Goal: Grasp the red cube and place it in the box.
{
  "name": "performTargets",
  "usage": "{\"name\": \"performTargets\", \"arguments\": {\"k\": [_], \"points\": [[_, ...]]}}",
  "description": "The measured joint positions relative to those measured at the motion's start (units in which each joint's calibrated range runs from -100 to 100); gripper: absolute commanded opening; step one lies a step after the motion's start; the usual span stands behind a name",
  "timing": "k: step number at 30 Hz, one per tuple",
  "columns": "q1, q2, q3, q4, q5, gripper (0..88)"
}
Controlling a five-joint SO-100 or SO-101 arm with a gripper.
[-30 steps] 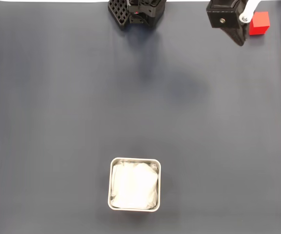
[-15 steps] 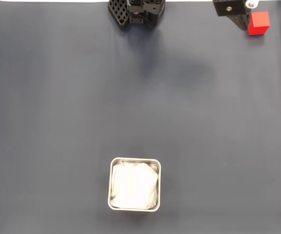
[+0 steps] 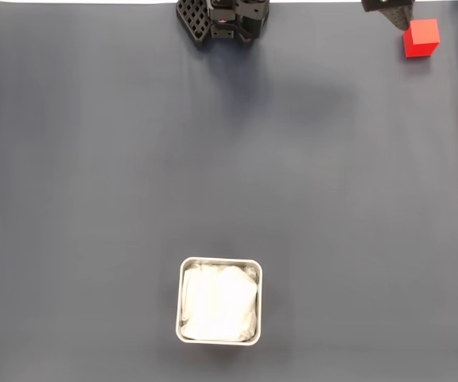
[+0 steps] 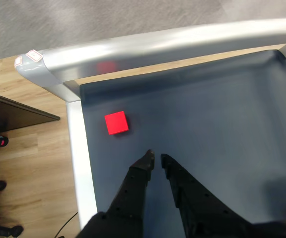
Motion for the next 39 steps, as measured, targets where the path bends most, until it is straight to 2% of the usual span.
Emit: {"name": "performTargets", "arguments": {"k": [18,33,39], "points": [[-4.45,0.0,1.36,-1.27,-2.0,4.8],[-5.19,0.52,5.06,-6.44,0.2,22.4],[-5.42,1.39,5.79,-7.88,0.98,25.9]]}}
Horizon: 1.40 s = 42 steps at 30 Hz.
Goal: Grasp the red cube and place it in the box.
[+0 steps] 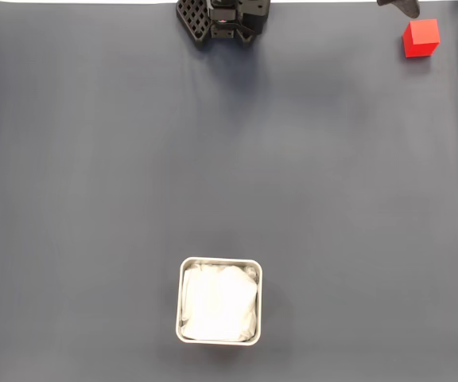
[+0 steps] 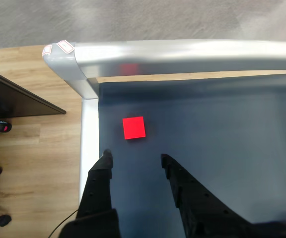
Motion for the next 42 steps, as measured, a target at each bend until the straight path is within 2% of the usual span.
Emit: {"name": "performTargets", "arguments": {"k": [10,42], "points": [[0.0,1.91,2.53,-3.74,1.81,30.2],[1.19,15.98,7.59,-19.89,3.37,39.0]]}}
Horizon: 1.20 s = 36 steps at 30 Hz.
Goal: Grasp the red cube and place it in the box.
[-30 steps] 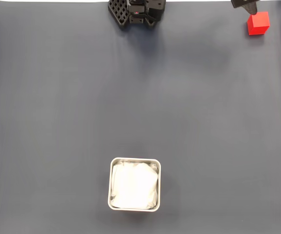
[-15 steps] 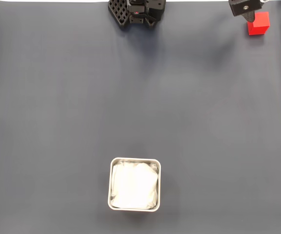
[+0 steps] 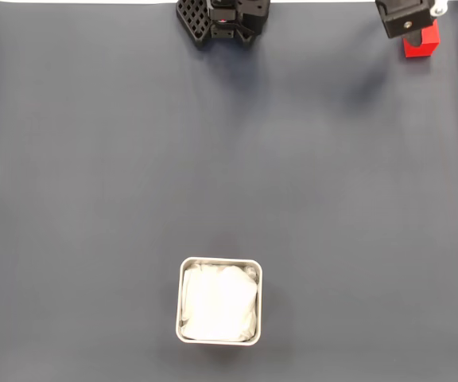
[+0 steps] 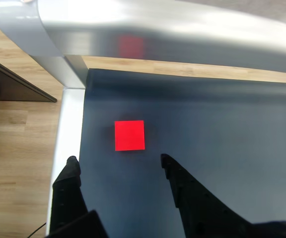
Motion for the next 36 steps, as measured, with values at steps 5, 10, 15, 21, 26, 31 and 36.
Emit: {"name": "performTargets", "arguments": {"k": [5,10,15,21,26,31,36], "points": [[0.74,2.0,0.0,-1.99,0.34,39.9],[0.74,3.99,0.0,-3.98,0.68,40.5],[0.67,6.08,0.0,-5.49,0.78,40.6],[0.67,9.38,-0.18,-7.0,0.49,40.6],[0.67,11.55,-1.27,-8.04,0.15,40.7],[0.52,13.89,-3.07,-8.59,-0.78,40.7],[0.22,15.98,-4.52,-9.55,-1.32,40.7]]}}
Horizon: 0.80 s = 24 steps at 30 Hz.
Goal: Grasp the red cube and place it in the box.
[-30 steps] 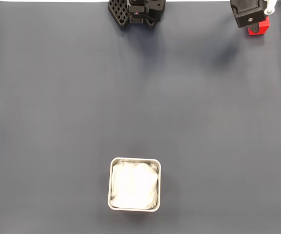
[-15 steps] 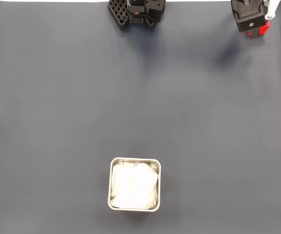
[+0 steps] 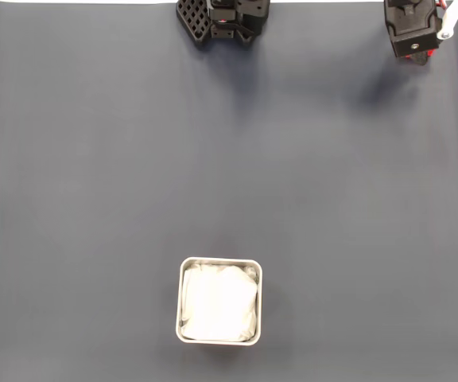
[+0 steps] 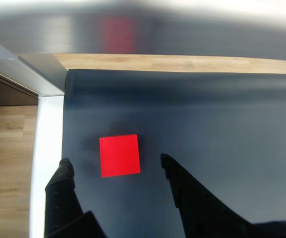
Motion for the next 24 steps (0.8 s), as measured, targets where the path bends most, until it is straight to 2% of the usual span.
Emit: {"name": "performTargets", "arguments": {"k": [24], "points": [[-2.45,5.56,-3.98,-0.64,-2.69,40.2]]}}
